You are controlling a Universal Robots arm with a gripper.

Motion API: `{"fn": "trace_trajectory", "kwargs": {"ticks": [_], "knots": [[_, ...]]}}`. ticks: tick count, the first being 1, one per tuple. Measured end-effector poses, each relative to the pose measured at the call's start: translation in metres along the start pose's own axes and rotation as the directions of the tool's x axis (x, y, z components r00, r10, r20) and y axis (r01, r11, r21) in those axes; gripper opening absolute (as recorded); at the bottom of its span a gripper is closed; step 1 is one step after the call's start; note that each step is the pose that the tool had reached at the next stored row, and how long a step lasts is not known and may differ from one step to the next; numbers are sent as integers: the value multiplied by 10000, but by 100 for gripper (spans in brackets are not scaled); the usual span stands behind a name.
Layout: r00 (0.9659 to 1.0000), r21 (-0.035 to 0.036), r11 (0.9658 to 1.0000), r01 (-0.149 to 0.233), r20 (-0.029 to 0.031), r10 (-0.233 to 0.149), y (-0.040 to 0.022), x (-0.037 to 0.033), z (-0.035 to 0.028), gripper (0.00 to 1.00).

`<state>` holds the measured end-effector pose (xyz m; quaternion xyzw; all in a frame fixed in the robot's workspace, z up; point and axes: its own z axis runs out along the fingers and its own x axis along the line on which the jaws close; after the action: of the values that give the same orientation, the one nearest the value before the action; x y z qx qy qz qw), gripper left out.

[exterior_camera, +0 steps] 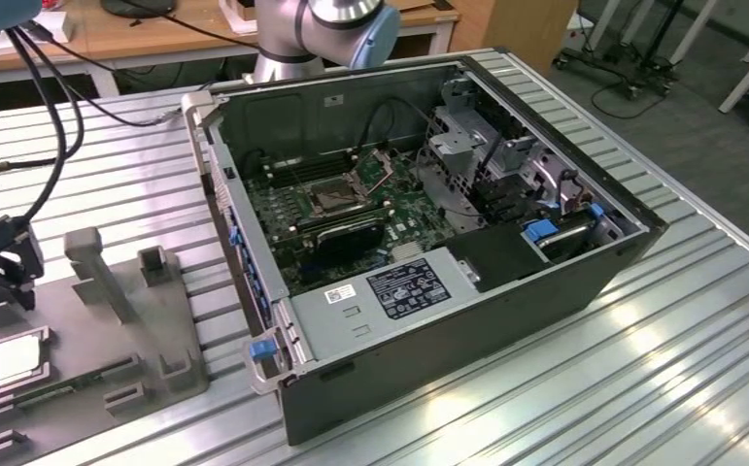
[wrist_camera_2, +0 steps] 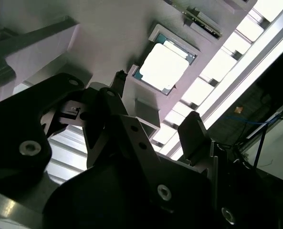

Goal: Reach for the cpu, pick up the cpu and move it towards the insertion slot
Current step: 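Pick up the cpu and move it towards the insertion slot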

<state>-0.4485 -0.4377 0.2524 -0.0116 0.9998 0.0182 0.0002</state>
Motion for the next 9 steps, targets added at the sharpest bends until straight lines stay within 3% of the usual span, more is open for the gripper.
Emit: {"fn": "trace_trajectory", "kwargs": {"ticks": [4, 9], "knots": [[10000, -3, 10000, 0, 0, 0, -3, 5, 67, 71], [10000, -12, 10000, 0, 0, 0, -3, 5, 76, 71]]}}
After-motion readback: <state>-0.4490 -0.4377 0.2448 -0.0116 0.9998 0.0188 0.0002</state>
